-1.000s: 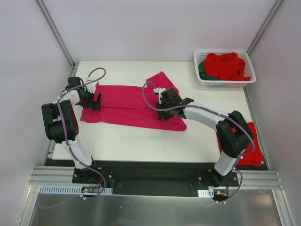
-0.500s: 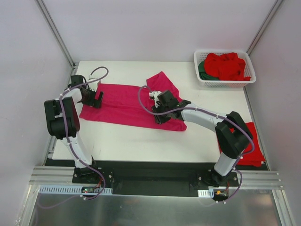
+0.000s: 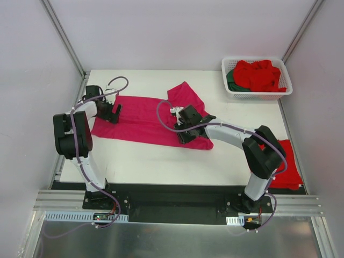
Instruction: Fold and stack the t-shirts
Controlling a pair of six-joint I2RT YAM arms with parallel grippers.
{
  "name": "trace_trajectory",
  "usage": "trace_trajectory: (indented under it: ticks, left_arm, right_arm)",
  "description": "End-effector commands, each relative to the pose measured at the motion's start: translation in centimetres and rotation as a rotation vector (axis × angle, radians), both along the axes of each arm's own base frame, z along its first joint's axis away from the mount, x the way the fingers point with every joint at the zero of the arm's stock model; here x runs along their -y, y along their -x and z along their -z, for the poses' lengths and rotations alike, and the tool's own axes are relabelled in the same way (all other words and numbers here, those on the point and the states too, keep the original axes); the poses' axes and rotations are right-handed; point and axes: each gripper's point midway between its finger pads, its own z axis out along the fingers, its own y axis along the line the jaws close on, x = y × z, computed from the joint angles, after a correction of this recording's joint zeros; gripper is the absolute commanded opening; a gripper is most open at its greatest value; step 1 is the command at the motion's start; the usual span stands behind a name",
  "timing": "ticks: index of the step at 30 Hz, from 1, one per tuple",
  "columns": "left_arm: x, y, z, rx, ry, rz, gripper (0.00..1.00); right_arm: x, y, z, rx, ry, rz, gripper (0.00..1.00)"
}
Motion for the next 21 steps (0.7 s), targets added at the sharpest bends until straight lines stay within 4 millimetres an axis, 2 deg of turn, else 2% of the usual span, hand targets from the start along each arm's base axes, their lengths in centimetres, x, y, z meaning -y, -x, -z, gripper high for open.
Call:
trace_trajectory:
  ticks: [1,2,4,5,7,8,12,14,21]
  left_arm:
    - [0.6,1.8,0.6,-0.027,-0.001,0.018,0.99]
    - [0.6,2.1,0.8,-0.036,-0.001,0.020,0.99]
    - [0.5,2.6,1.1,-0.045,-0.011,0.016,0.99]
    - [0.6,2.9,0.8,-0.040,-0.012,0.024,0.99]
    - [0.8,3.6,0.9,-0.051,-0.011,0.025,0.99]
    - [0.9,3.9,0.4,-0.050,-0.013,0.031,0.99]
    - [1.2,5.4,-0.3,-0.066,-0.008,0.034,0.99]
    - [1.4,5.8,-0.8,-0.063,-0.003,0.038,0.99]
    - [1.7,7.6,-1.9,-0.075,0.000,0.050,0.99]
  right_arm:
    - [0.7,0.5,0.9,-0.028,0.053,0.005,0.37]
    - [1.0,0.7,1.2,-0.041,0.062,0.010,0.58]
    - [1.3,0.9,1.5,-0.049,0.081,0.020,0.78]
    - [1.7,1.2,1.8,-0.063,0.099,0.020,0.91]
    - [2.4,1.3,2.1,-0.071,0.135,0.032,1.00]
    - [2.9,1.6,2.3,-0.083,0.158,0.036,0.97]
    - [4.0,1.5,2.4,-0.081,0.204,0.056,0.96]
    - [4.1,1.7,2.7,-0.100,0.205,0.056,0.96]
    - [3.9,4.1,4.4,-0.227,0.169,0.018,0.96]
